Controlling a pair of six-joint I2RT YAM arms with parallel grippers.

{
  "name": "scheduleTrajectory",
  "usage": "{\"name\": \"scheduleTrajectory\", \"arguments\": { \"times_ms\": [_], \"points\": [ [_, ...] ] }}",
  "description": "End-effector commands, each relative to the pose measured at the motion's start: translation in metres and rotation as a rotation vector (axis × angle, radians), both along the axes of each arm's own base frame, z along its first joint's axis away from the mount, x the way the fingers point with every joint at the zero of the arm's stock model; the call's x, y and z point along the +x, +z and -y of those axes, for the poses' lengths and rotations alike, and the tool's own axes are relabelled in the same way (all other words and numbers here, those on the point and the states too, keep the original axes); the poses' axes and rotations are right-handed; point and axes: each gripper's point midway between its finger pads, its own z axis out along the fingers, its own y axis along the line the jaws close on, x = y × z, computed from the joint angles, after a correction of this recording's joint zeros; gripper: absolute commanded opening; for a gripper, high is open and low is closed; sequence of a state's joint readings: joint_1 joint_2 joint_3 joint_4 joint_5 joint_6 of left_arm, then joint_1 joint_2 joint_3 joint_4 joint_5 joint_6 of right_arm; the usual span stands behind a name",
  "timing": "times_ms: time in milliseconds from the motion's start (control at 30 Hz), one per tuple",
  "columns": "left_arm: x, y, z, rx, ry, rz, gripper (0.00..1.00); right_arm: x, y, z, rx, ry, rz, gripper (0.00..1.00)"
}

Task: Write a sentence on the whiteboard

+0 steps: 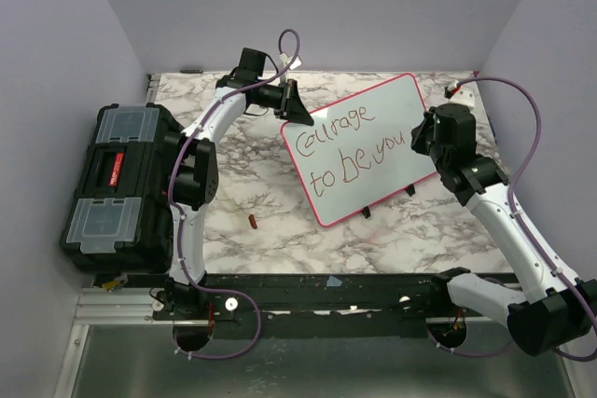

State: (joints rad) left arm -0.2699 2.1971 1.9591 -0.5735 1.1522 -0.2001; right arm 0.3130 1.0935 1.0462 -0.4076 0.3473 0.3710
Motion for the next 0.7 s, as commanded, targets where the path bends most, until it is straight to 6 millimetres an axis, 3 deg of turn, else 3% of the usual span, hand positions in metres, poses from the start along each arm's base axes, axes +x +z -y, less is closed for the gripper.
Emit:
{"name": "scheduleTrajectory", "arguments": {
  "times_ms": [0, 400, 667],
  "points": [
    [0.018, 0.022, -0.008, 0.071, 0.083, 0.212, 0.00, -0.009, 0.010, -0.007, 0.050, 0.038, 0.021, 0.01],
    [0.008, 0.016, -0.013, 0.115, 0.136, 0.208, 0.01, -0.019, 0.012, -0.016, 0.095, 0.090, 0.047, 0.01],
    [0.009, 0.009, -0.014, 0.122, 0.157, 0.178, 0.18, -0.027, 0.008, -0.017, 0.104, 0.107, 0.046, 0.01]
  ]
}}
